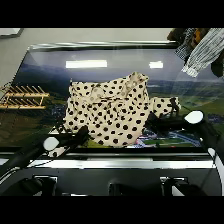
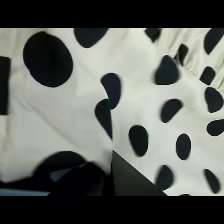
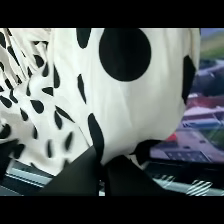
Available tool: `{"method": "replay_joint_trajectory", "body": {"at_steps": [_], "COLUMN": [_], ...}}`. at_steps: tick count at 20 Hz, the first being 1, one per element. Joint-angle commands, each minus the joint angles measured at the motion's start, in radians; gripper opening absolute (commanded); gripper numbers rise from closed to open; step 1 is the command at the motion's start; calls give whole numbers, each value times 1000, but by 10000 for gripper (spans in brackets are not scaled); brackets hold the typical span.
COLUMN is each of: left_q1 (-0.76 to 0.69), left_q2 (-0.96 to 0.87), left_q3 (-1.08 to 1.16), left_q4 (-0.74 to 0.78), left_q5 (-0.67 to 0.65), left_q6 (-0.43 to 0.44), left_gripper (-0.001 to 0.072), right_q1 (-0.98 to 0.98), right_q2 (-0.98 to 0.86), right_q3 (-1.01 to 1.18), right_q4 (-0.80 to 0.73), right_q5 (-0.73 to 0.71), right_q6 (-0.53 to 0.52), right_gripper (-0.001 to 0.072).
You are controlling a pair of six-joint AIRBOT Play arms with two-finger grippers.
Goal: Fold the clothes and pants, and hang the long-sleeved shirts on hangers.
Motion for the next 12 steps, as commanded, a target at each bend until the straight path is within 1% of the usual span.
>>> {"method": "replay_joint_trajectory", "body": {"at_steps": [1,2,4,6,7,8,10,12], "left_q1": [75,86,77,66,66,66,67,71], "left_q2": [167,239,376,490,528,550,535,472], "left_q3": [25,32,39,43,46,53,86,135], "left_q4": [84,89,85,47,7,-34,-84,-84], "left_q5": [-321,-437,-608,-697,-705,-704,-705,-688], "left_q6": [126,159,171,161,159,159,160,173], "left_gripper": [16,16,16,16,15,15,15,15], "right_q1": [1,1,1,1,1,1,1,1], "right_q2": [157,222,362,518,579,626,660,622], "right_q3": [0,-1,-1,-1,-1,-1,-1,-1], "right_q4": [-176,-208,-238,-226,-208,-180,-126,-111], "right_q5": [184,271,443,607,658,686,671,569], "right_q6": [139,190,302,435,492,542,605,613], "right_gripper": [24,24,24,24,24,24,24,24]}}
